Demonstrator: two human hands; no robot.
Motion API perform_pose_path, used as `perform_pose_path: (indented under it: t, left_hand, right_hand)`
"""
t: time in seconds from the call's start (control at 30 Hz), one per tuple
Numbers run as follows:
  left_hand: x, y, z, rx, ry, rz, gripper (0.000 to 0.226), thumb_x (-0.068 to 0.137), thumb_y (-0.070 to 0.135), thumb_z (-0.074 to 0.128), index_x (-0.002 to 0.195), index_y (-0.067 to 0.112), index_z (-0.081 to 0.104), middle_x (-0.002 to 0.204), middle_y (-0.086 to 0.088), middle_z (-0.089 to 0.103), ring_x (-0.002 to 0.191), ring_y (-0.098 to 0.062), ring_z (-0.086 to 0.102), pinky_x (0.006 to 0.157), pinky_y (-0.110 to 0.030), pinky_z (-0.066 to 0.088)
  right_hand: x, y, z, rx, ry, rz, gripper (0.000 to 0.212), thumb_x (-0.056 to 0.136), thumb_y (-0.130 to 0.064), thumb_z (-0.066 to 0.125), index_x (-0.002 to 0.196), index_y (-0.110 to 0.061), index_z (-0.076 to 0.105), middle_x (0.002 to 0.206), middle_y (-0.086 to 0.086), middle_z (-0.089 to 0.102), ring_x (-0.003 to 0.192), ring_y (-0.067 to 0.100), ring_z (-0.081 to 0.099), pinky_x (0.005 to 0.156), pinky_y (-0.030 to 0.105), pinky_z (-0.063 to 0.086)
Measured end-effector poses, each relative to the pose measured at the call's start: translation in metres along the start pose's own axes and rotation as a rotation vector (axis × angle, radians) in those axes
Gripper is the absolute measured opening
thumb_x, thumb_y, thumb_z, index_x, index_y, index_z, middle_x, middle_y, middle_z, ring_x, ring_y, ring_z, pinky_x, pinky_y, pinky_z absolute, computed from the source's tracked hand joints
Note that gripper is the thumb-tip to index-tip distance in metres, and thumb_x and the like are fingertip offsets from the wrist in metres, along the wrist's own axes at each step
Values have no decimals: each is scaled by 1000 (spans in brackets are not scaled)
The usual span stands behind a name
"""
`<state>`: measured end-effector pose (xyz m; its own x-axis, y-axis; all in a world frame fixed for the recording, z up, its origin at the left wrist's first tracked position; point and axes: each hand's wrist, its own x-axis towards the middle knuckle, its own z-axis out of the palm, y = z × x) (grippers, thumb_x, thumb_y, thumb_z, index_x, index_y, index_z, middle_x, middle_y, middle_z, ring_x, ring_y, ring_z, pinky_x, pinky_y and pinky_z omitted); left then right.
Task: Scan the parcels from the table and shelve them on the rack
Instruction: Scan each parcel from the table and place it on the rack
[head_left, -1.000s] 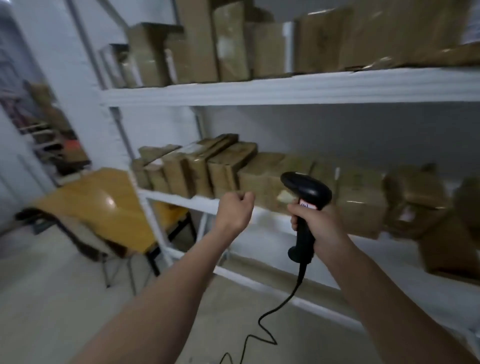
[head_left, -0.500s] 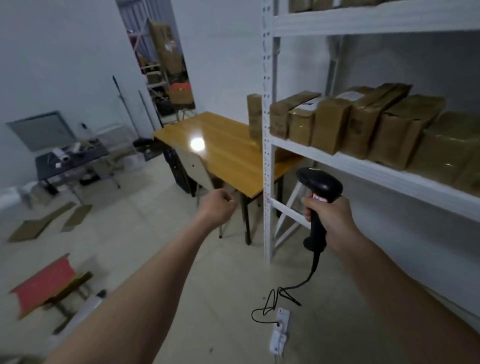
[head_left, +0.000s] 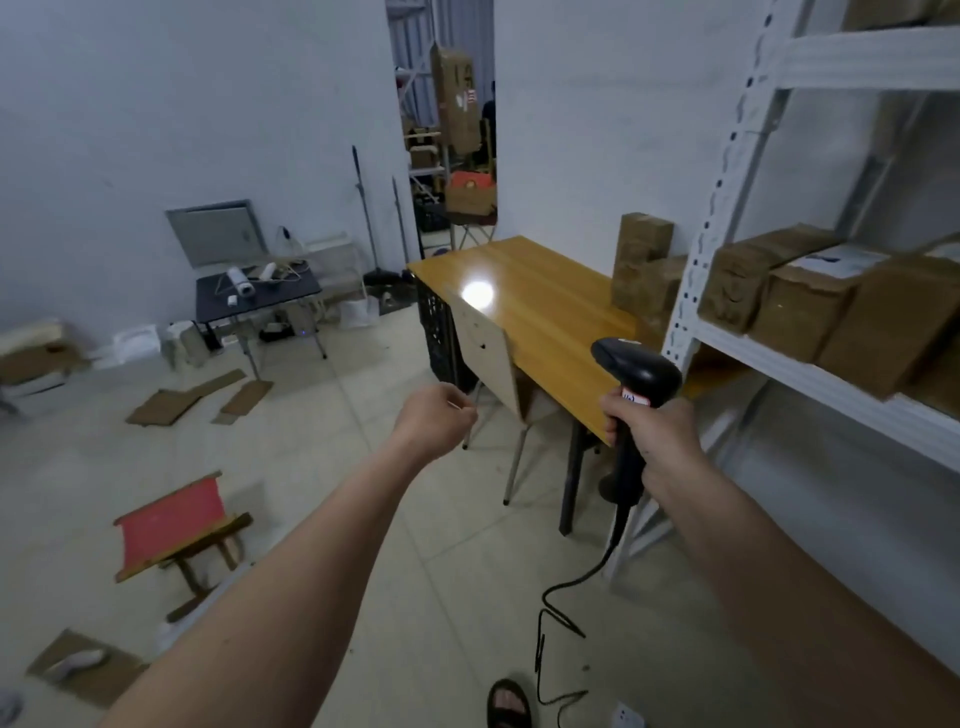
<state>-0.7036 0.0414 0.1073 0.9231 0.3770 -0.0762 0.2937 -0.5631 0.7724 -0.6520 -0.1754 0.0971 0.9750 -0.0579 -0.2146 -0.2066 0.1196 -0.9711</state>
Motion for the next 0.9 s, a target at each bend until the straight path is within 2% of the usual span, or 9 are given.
perform_pose_path:
  t: [0.2,0.3,0.43,0.57,0.67,0.8,0.9]
  left_hand:
    - [103,7,-9,63,-31,-12,32,88,-3,46,73,20,62,76,-1,59,73,-15,57,66,-27,47]
    - [174,35,-7,76,-41,2,32,91,-4,42,77,18,61,81,0,56,80,-18,57,70,-29,49]
    - [254,72,7,85,-63,38,37,88,-9,36,83,17,62,86,-4,55,78,-19,57,73,-37,53]
    - [305,79,21,96,-105,47,27,88,-7,46,87,16,59,83,-2,52,75,-20,54,76,-40,54]
    - [340,82,32,104,-148,36,14,90,4,54,97,14,59,90,-3,54,76,-19,56,76,-37,54]
    - [381,100,57,112,-245,78,5,94,13,55,98,14,59,93,-4,57,80,-23,58,80,-39,53]
    - [414,117,89,126,-332,130,5,95,15,56,94,15,61,94,-4,61,91,-27,64,85,-42,56]
  right_hand:
    - [90,-9,51,51,-19,28,10,80,3,69,83,-6,65,64,8,59,58,19,55,60,30,48]
    - [146,-24,66,67,-10,38,11,82,2,69,80,-7,64,67,9,58,61,21,55,63,33,48]
    - [220,-45,78,48,19,4,11,85,0,69,80,-7,62,68,10,57,63,23,54,63,35,47]
    - [275,-53,96,46,35,17,14,85,1,67,76,-7,60,67,10,55,60,23,51,61,36,45]
    - [299,-51,102,61,43,64,14,84,1,68,75,-5,60,65,10,54,59,24,51,59,35,43]
    - [327,-50,93,105,126,93,8,86,0,68,90,0,60,72,10,55,59,22,52,51,29,45]
    - [351,-52,81,121,235,98,10,85,1,68,92,2,60,72,12,55,58,22,51,50,30,44]
